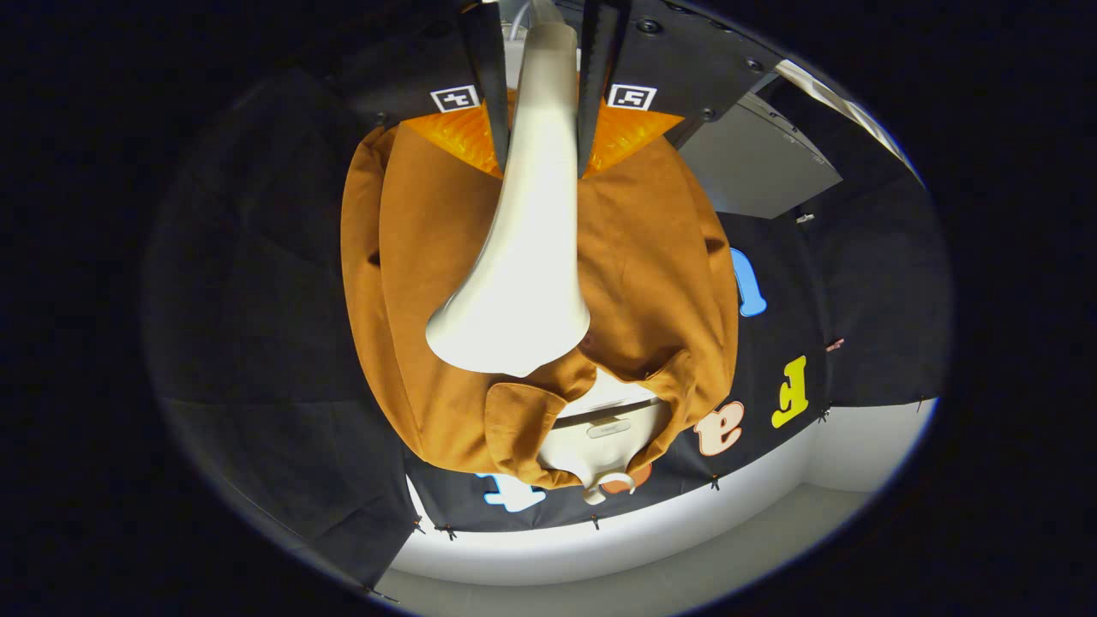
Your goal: Iron the clothes twice with a garment steamer, once on the left side and once on the right side.
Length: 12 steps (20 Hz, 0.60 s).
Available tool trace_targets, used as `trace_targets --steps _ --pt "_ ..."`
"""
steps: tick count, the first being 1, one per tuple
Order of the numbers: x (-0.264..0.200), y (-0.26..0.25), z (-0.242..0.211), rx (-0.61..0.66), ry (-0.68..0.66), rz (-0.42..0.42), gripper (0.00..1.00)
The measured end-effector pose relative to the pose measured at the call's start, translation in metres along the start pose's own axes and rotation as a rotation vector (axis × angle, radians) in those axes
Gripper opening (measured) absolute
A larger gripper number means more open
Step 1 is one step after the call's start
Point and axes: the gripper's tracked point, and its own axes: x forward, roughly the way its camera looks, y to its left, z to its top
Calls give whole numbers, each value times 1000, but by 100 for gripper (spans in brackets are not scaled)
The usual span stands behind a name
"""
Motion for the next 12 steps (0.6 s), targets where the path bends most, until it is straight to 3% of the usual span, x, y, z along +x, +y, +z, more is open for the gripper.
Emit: trace_targets --steps 6,12 --pt "28 -17 -15 15 40 25 39" --pt "32 -25 -62 32 135 20 39"
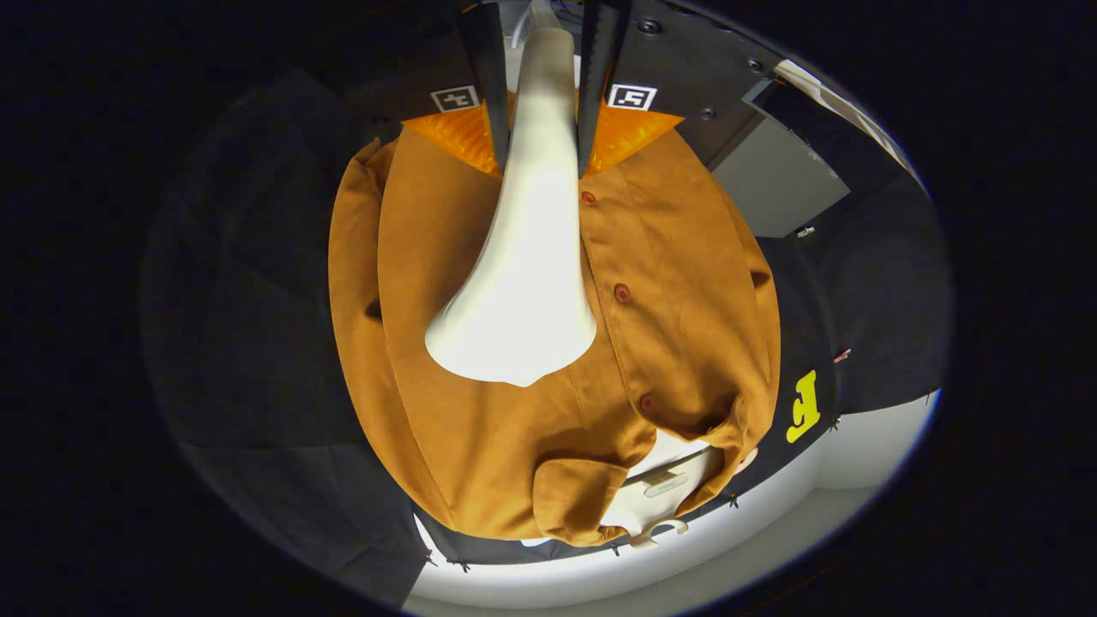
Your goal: Iron the clothes twice with a garment steamer, once on the left side and once on the right side.
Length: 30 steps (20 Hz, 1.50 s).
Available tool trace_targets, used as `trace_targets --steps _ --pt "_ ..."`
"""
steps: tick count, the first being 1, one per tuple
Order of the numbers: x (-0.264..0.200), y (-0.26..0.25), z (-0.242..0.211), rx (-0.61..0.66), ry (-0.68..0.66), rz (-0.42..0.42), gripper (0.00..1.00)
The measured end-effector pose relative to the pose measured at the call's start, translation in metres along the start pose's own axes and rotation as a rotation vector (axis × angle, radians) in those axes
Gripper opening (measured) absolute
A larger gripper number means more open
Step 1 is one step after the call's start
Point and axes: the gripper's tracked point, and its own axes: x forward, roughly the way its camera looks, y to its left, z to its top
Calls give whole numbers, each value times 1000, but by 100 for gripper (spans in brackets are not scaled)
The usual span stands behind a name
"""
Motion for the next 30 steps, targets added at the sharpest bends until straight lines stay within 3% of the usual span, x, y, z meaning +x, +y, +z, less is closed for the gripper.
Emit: trace_targets --steps 15,23,30 --pt "-8 -18 -105 141 152 -63 39" --pt "-68 44 -36 16 -14 -69 39" --pt "-88 157 9 -94 -90 40 39"
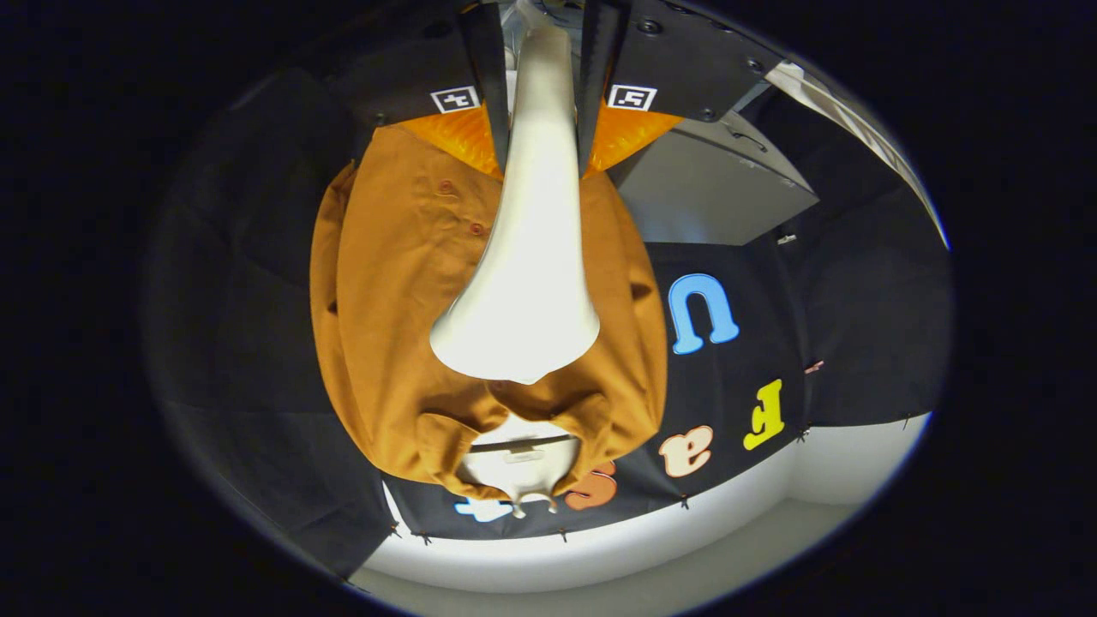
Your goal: Iron the clothes twice with a garment steamer, once on the left side and once on the right side.
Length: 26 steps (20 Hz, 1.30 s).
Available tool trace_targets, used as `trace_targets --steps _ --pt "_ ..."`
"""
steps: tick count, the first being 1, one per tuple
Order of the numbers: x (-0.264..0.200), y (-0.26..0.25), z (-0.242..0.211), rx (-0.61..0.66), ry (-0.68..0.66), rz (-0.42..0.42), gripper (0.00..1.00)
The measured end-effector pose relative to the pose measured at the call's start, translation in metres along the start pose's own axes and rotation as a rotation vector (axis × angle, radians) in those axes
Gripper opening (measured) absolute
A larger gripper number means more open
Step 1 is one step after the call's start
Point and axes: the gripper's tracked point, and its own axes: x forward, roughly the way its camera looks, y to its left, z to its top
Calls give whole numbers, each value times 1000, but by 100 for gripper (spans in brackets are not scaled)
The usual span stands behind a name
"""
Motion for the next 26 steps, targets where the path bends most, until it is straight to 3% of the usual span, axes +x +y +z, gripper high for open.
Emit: trace_targets --steps 8,13,18,26 --pt "20 119 20 -39 -18 91 39" --pt "33 189 32 -50 -45 95 39" --pt "38 246 44 -46 -120 3 39" --pt "18 306 48 -32 -191 -53 39"
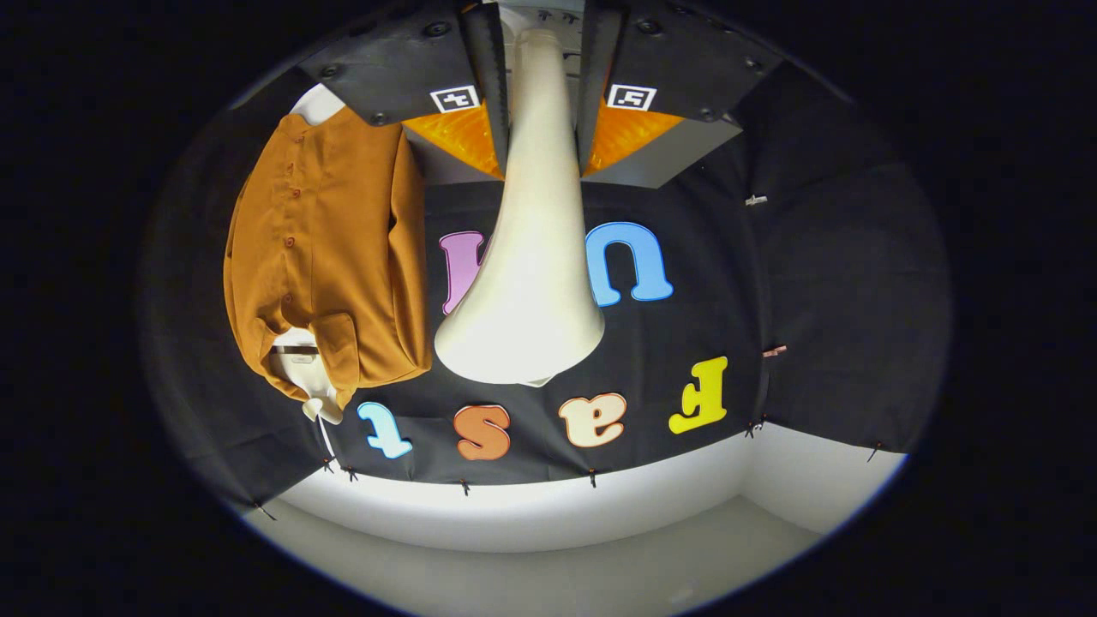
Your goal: Iron the clothes twice with a garment steamer, once on the left side and once on the right side.
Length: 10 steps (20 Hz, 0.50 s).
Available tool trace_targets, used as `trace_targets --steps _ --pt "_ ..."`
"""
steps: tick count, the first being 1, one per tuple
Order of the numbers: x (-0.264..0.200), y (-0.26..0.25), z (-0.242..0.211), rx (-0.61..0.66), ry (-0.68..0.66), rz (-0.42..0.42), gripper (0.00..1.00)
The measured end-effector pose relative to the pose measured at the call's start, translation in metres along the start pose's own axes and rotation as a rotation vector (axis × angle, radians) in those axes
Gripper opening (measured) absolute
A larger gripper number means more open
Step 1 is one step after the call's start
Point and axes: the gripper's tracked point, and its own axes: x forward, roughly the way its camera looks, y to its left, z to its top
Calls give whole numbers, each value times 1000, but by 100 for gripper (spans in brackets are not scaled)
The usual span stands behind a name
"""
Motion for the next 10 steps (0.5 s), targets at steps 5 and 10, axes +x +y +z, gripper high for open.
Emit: trace_targets --steps 5,10 --pt "-10 -1 4 -15 -17 -32 39" --pt "-14 -7 5 -22 -17 -55 39"
